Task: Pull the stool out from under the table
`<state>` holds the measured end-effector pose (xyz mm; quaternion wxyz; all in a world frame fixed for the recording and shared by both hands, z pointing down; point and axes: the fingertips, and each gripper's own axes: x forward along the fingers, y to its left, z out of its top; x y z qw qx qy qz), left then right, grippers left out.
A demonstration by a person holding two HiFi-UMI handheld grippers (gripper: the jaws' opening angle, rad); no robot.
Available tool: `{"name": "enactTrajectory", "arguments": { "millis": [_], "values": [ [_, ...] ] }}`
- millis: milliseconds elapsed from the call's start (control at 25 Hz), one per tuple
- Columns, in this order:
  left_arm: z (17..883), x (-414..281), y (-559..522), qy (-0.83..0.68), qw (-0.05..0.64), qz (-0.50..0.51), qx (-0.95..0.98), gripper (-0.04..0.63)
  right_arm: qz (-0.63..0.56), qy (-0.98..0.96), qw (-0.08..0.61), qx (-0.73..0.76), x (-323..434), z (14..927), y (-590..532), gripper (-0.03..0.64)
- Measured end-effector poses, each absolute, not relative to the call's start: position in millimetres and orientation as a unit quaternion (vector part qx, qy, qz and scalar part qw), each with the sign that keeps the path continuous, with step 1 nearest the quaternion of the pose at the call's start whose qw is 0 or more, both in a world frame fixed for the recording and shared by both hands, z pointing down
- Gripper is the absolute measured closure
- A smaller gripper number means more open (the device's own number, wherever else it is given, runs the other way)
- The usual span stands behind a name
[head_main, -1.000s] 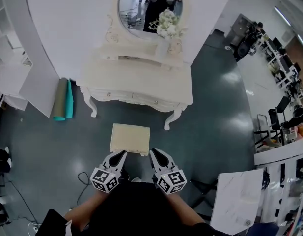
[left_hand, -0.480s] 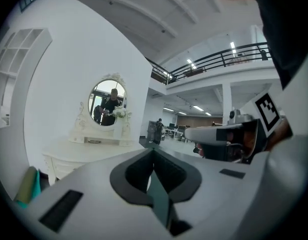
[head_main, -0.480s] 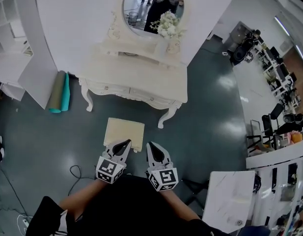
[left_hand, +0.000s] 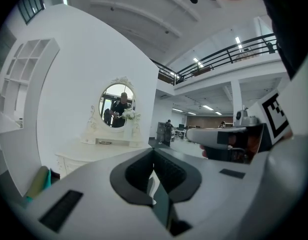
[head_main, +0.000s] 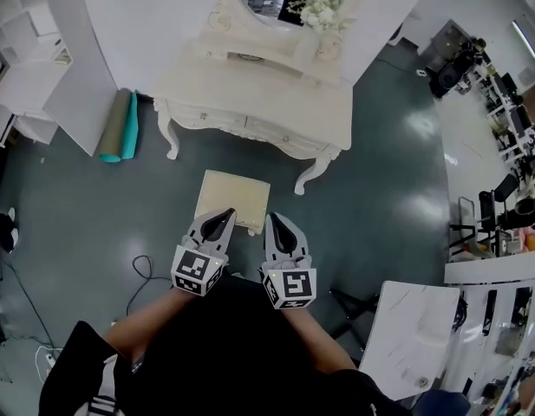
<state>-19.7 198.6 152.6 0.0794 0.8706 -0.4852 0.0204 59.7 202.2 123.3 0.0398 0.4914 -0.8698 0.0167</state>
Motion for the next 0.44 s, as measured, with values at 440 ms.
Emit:
{"name": "enactTrajectory", "arguments": {
  "millis": [440],
  "values": [
    [142, -17, 178, -0.494, 0.06, 0.019, 0.867, 0.581, 0.012, -0.865, 0.028, 0.5, 52, 114, 178, 0.598]
  ]
}}
